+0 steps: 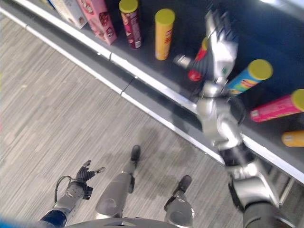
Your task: Put the goods on the table back onto the shelves and tidy them up.
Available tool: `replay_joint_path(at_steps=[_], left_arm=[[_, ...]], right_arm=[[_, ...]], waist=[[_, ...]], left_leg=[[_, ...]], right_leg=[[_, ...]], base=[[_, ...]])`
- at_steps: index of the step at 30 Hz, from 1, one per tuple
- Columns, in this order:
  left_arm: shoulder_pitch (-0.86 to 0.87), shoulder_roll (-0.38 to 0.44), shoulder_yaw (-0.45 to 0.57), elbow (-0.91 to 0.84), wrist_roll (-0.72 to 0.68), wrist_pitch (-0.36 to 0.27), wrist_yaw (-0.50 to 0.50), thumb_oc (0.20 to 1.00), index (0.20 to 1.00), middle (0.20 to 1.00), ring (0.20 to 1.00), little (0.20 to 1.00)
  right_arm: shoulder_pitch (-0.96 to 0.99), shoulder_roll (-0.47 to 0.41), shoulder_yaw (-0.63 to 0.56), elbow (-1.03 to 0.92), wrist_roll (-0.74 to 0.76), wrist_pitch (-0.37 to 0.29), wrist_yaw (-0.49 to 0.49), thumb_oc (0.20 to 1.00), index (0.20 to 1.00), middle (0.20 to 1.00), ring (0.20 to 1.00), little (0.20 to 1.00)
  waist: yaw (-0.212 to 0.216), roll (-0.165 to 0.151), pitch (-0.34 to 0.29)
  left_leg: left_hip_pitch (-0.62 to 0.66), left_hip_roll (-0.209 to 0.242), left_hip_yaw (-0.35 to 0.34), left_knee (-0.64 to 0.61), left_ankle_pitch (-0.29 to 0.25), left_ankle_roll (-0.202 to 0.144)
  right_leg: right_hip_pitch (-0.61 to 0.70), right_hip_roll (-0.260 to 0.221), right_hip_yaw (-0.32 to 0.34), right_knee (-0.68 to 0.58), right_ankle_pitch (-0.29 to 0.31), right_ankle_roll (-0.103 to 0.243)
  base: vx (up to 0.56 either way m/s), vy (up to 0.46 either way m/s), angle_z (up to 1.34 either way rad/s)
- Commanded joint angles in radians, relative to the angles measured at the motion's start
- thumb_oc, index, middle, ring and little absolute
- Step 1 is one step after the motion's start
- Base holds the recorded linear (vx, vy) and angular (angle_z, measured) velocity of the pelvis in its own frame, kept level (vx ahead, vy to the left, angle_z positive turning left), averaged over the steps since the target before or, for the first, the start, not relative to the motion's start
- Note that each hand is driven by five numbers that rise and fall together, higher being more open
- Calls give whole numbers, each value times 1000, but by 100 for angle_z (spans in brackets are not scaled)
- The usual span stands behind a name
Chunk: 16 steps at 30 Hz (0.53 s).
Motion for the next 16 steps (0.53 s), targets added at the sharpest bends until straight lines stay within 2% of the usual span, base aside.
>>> replay_joint_path(at_steps=[1,3,4,5,6,8,9,12,14,16], left_arm=[[45,37,33,64,75,9,-77,1000,1000,1000,1000,1000],[42,45,61,108,89,-2,-102,1000,1000,1000,1000,1000],[42,45,61,108,89,-2,-102,1000,1000,1000,1000,1000],[42,48,65,125,97,-4,-121,1000,1000,1000,1000,1000],[31,54,77,165,95,-13,-146,1000,1000,1000,1000,1000],[26,55,74,176,103,-18,-151,1000,1000,1000,1000,1000],[16,48,71,220,104,-21,-174,1000,1000,1000,1000,1000],[13,51,57,244,129,-31,-214,1000,1000,1000,1000,1000],[15,46,39,248,133,-34,-242,1000,1000,1000,1000,1000],[11,41,19,253,127,-37,-268,1000,1000,1000,1000,1000]], right_arm=[[121,-85,3,-28,441,-146,373,1000,1000,1000,1000,1000],[239,-88,14,-22,598,-148,531,1000,1000,1000,1000,1000],[240,-88,14,-22,598,-148,531,1000,1000,1000,1000,1000],[273,-108,35,-27,631,-138,587,1000,1000,1000,1000,1000],[313,-154,72,10,699,-120,691,1000,1000,1000,1000,1000],[345,-166,73,24,707,-103,704,1000,1000,1000,1000,1000],[369,-172,94,94,744,-79,764,1000,1000,1000,1000,1000],[456,-172,99,212,769,-32,834,1000,1000,1000,1000,1000],[506,-115,86,403,753,-14,838,1000,1000,1000,1000,1000],[530,-12,52,657,675,-13,782,1000,1000,1000,1000,1000]], waist=[[-6,-4,-62],[-31,-21,-89],[-31,-21,-90],[-41,-26,-104],[-55,-37,-130],[-61,-39,-144],[-77,-44,-166],[-94,-43,-193],[-104,-38,-207],[-121,-31,-226]], left_leg=[[60,68,46,59,-149,-51],[91,72,67,56,-152,-55],[90,72,67,56,-152,-55],[108,77,79,56,-157,-58],[132,88,96,56,-159,-66],[147,91,105,53,-159,-69],[178,101,124,50,-162,-75],[210,123,154,44,-159,-86],[238,133,167,36,-156,-92],[257,142,178,29,-152,-94]], right_leg=[[20,-64,23,88,-62,25],[37,-63,29,80,-61,27],[36,-63,29,80,-61,27],[48,-60,33,76,-64,27],[60,-54,43,74,-70,26],[68,-50,50,71,-73,24],[78,-43,70,65,-74,21],[87,-27,96,58,-82,17],[103,-16,108,58,-91,13],[113,-7,121,58,-97,8]], base=[[55,-15,-17],[24,5,-23],[41,1,-33],[35,-29,-34],[41,-36,-28],[17,-36,-23],[22,-58,-44],[15,-73,-44],[22,-73,-32],[18,-74,-24]])
